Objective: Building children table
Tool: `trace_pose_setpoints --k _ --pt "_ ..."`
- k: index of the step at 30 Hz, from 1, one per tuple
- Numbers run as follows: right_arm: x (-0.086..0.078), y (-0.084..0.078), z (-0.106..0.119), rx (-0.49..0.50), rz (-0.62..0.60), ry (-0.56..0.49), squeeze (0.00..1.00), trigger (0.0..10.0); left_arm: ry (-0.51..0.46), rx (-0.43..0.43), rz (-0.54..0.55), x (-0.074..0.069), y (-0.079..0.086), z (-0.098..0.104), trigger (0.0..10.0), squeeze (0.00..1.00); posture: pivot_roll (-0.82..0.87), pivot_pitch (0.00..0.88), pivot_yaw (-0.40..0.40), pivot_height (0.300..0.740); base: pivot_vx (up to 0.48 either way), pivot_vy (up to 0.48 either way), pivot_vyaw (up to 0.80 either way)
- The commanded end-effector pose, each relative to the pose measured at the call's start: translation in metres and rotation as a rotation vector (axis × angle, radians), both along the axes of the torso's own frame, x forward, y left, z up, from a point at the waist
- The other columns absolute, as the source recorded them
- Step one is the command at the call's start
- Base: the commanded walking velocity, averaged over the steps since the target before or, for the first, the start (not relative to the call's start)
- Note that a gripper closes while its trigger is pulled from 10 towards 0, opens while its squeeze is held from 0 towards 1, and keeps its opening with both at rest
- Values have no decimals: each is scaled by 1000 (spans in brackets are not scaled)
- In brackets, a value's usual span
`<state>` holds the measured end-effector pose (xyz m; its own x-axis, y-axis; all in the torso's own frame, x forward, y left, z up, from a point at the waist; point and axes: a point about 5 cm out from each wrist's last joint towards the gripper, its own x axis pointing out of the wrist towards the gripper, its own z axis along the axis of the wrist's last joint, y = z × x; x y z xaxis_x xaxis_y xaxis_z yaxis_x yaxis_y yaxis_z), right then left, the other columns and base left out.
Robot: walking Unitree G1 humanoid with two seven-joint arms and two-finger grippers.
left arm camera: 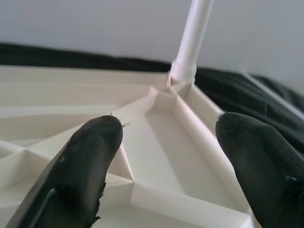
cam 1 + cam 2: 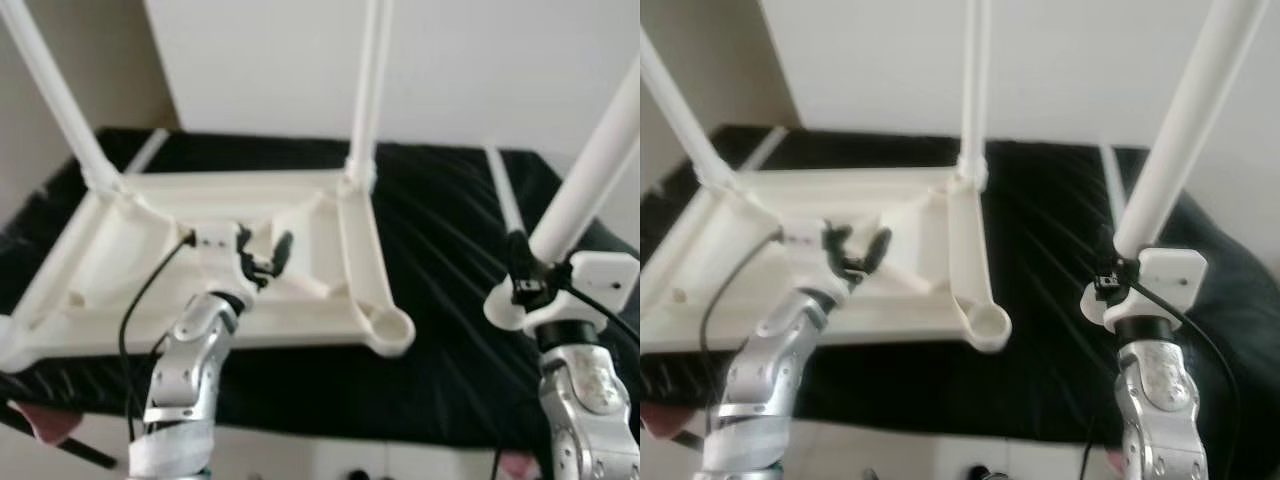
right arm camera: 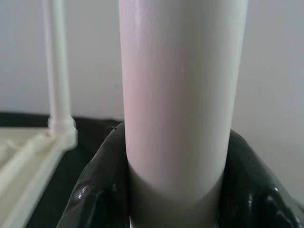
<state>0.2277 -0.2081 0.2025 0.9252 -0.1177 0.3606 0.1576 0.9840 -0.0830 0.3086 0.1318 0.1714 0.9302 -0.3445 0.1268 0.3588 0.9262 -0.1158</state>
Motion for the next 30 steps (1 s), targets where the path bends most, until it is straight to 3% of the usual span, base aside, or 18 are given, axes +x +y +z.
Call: trace_pose_setpoints --k 1,18,30 --pt "0 0 2 4 6 -11 0 10000 13 -22 33 0 2 -2 10000 0 -23 51 -23 740 0 0 0" --pt "-2 0 3 -13 36 13 0 10000 -23 -62 30 -11 1 -1 10000 0 -29 70 -47 740 0 0 0" --pt "-3 -1 1 -19 40 26 0 10000 37 -82 15 -11 -1 -6 10000 0 -30 70 -49 740 0 0 0"
